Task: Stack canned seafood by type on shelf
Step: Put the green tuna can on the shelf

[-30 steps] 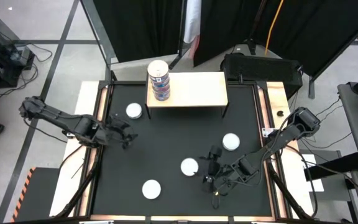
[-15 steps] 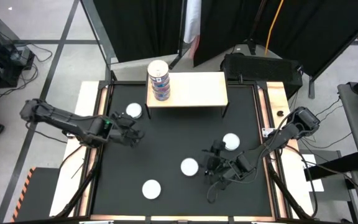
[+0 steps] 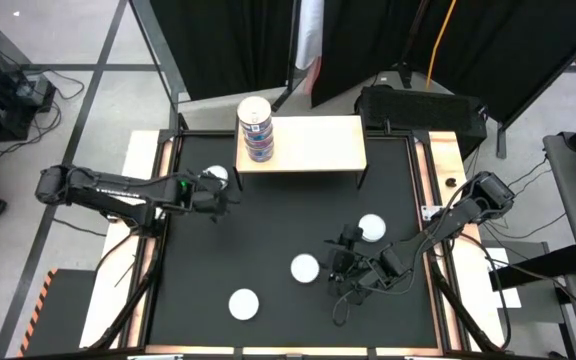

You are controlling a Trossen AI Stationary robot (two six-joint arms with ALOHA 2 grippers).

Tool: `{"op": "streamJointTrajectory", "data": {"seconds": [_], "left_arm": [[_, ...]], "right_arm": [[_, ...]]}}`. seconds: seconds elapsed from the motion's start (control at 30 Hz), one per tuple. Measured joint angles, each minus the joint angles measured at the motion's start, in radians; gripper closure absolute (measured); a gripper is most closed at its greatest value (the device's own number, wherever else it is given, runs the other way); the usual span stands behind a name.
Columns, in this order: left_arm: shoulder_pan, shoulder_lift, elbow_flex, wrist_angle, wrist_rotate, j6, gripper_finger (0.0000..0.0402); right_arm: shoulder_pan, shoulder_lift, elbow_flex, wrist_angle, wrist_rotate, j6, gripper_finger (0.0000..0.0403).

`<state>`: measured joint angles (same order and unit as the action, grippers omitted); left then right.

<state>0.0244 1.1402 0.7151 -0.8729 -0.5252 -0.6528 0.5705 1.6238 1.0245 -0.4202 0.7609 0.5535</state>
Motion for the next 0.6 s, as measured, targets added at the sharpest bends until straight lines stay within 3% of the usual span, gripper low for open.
{"op": "streamJointTrajectory", "data": {"seconds": [0.1,0.27,0.6], "left_arm": [[0.073,0.018,0.0,0.004,0.051,0.005,0.0393],[0.176,0.056,0.0,0.02,0.122,0.059,0.0398],[0.265,0.173,0.0,0.081,0.135,0.12,0.04]], "right_arm": [[0.0,0.0,0.0,0.0,-0.004,0.01,0.011],[0.005,0.0,0.0,0.0,-0.009,0.011,0.011],[0.03,0.0,0.0,0.001,-0.008,0.012,0.011]]}}
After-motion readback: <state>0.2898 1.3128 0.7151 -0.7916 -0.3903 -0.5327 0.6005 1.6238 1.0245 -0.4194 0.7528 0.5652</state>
